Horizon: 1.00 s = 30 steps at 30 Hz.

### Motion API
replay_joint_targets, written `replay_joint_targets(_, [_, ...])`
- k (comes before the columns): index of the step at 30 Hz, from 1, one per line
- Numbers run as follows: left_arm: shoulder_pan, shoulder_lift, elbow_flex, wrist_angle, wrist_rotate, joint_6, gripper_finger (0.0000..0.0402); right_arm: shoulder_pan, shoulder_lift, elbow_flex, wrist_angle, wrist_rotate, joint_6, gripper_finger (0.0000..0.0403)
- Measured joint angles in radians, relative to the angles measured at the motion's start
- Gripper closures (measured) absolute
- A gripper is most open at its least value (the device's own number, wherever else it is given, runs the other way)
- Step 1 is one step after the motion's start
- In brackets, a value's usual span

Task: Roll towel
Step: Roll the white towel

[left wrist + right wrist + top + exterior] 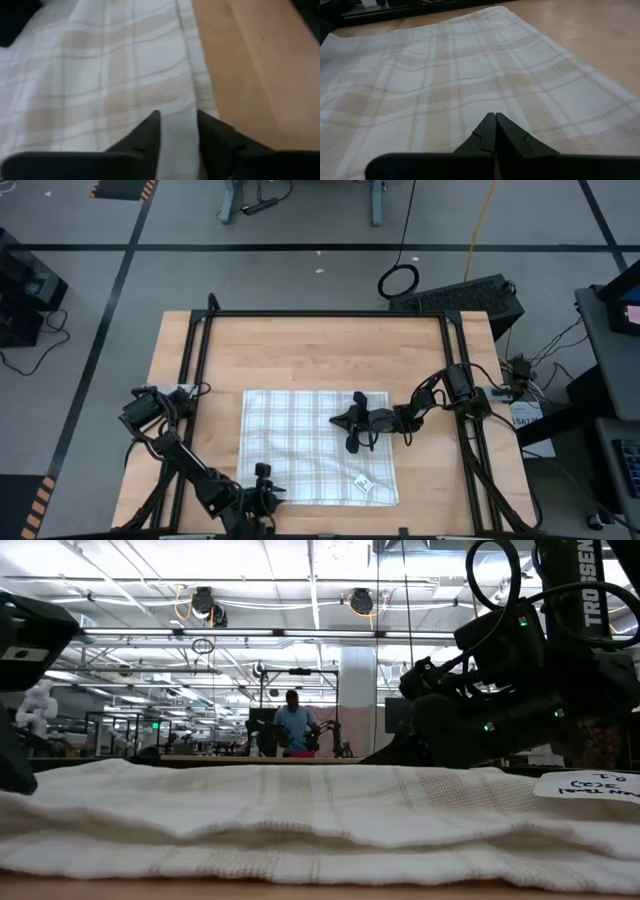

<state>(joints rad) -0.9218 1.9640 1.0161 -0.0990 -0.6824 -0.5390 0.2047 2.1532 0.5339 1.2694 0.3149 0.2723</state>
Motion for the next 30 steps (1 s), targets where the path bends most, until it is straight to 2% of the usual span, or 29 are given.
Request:
replay_joint_targets(4, [0.002,0.000,0.000,-0.010,0.000,-0.002,0.0377,0.000,0.000,0.000,0.000,0.000,0.000,0.0403])
replay_joint_targets(5, [0.002,0.000,0.000,-0.014,0.000,-0.003,0.0388,0.000,0.000,0.000,-0.001,0.000,0.001,0.0403])
replay_joint_targets(19, [-0.072,-0.014,0.033,-0.020,-0.032,-0.002,0.0396,0.000,0.001,0.000,-0.002,0.022,0.016,0.0403])
replay_joint_targets(24, [-0.071,-0.014,0.033,-0.013,-0.025,-0.032,0.0374,0.000,0.001,0.000,-0.002,0.023,0.016,0.0403])
replay_joint_targets(30, [-0.069,-0.014,0.033,0.075,0.009,-0.033,0.0280,0.000,0.001,0.000,-0.003,0.027,0.016,0.0403])
